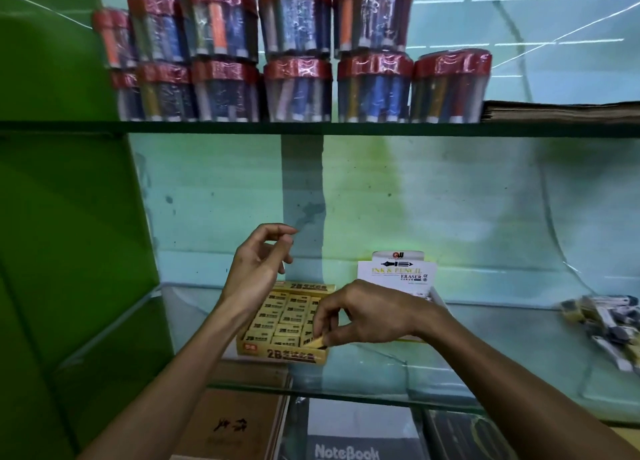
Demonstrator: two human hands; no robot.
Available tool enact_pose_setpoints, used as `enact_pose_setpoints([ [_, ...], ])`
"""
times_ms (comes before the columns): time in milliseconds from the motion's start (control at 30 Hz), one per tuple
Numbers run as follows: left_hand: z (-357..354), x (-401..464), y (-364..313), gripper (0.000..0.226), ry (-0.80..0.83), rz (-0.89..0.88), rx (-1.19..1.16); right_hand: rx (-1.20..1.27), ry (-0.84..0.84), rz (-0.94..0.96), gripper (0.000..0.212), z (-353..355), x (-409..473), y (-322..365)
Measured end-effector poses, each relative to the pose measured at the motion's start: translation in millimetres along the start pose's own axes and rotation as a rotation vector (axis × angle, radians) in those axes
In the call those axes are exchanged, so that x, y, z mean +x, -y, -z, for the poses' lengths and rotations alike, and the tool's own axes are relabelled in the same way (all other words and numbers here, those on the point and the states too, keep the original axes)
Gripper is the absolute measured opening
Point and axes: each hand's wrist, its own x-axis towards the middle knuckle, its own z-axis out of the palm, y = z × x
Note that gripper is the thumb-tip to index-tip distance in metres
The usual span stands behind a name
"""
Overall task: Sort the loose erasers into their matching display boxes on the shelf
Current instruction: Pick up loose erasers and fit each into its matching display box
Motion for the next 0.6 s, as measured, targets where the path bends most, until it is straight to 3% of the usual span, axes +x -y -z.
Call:
enact_pose_setpoints([
  [433,-5,4,4,0.010,0.021,0.008,0.007,-0.036,0.140,-0.121,0.009,3,19,10],
  [600,-6,5,5,0.010,0.023,0.008,0.020,-0.029,0.115,-0.132,0.010,-8,24,6],
])
